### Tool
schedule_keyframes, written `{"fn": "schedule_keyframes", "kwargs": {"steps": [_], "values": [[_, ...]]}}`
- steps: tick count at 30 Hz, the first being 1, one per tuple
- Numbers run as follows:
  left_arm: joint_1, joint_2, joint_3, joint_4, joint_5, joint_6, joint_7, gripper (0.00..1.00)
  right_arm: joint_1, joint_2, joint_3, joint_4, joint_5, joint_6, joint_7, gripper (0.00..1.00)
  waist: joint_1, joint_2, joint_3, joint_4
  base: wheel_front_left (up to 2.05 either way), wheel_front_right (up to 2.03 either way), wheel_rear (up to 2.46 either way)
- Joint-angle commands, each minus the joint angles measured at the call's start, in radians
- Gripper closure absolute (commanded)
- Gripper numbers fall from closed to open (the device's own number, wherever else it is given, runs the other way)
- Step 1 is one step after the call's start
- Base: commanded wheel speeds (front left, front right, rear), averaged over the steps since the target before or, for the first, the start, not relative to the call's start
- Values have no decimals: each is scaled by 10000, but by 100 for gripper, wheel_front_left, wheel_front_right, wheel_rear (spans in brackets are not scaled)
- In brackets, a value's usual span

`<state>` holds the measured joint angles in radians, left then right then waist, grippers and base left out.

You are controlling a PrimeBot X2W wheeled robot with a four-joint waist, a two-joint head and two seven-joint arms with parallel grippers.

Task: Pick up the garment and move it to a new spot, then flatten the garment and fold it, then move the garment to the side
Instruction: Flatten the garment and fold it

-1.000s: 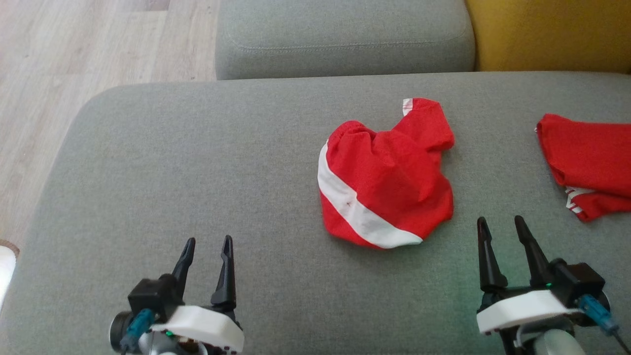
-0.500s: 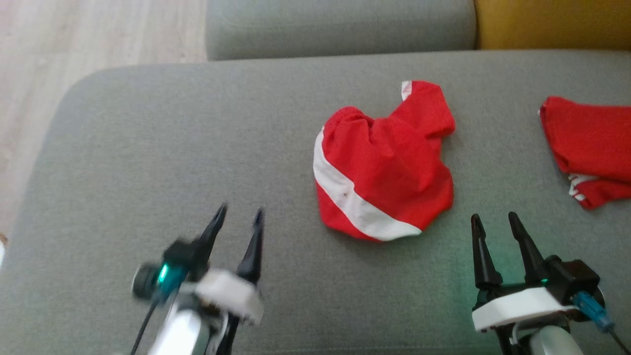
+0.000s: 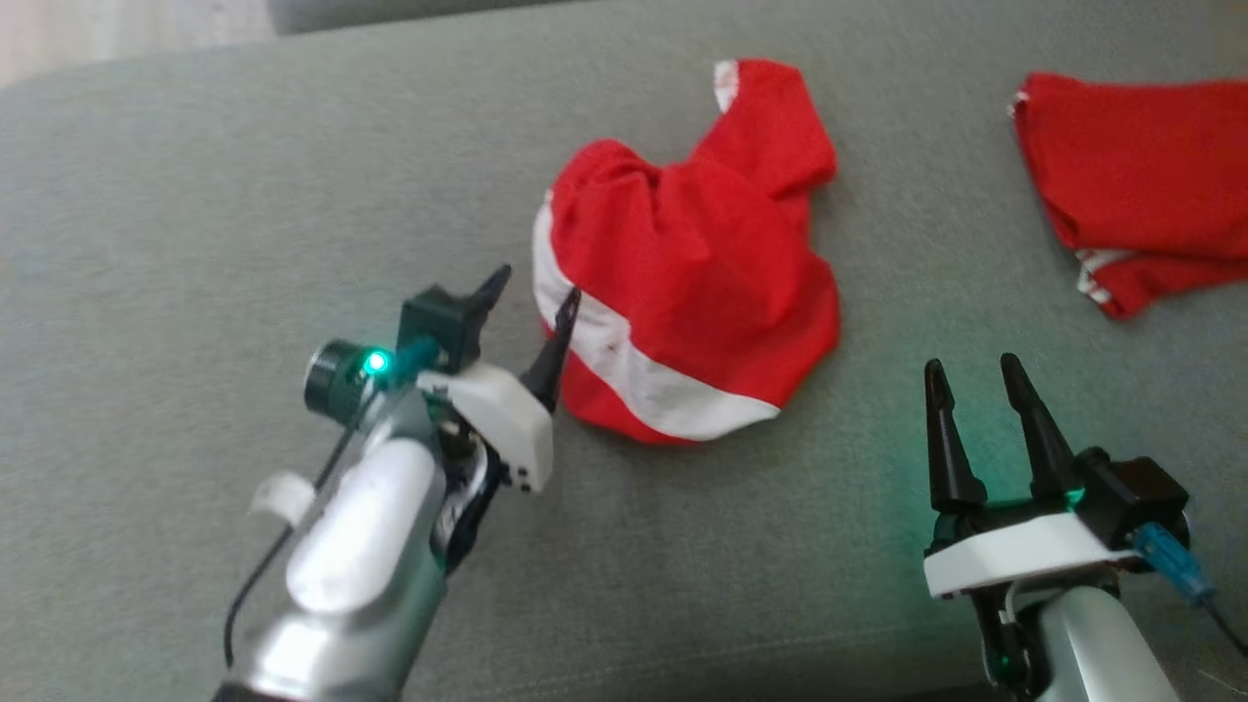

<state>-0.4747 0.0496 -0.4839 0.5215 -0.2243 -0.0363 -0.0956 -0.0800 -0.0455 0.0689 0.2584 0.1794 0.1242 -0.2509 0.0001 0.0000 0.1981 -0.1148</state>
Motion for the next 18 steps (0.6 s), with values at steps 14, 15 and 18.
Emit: {"fn": "schedule_keyframes", "kwargs": {"steps": [14, 15, 18], "values": [[-2074, 14, 286, 1915, -754, 127, 269, 100, -666, -47, 341, -409, 295, 65, -108, 0, -1, 0, 774, -596, 0, 0, 0], [-2071, 13, 306, 1894, -824, 172, 101, 100, -662, -47, 327, -411, 290, 65, -108, 0, -1, 0, 751, -554, 0, 0, 0], [-1943, 10, 401, 1696, -1084, 401, -446, 100, -607, -47, 273, -417, 261, 65, -108, 0, -1, 0, 646, -371, 0, 0, 0]]}}
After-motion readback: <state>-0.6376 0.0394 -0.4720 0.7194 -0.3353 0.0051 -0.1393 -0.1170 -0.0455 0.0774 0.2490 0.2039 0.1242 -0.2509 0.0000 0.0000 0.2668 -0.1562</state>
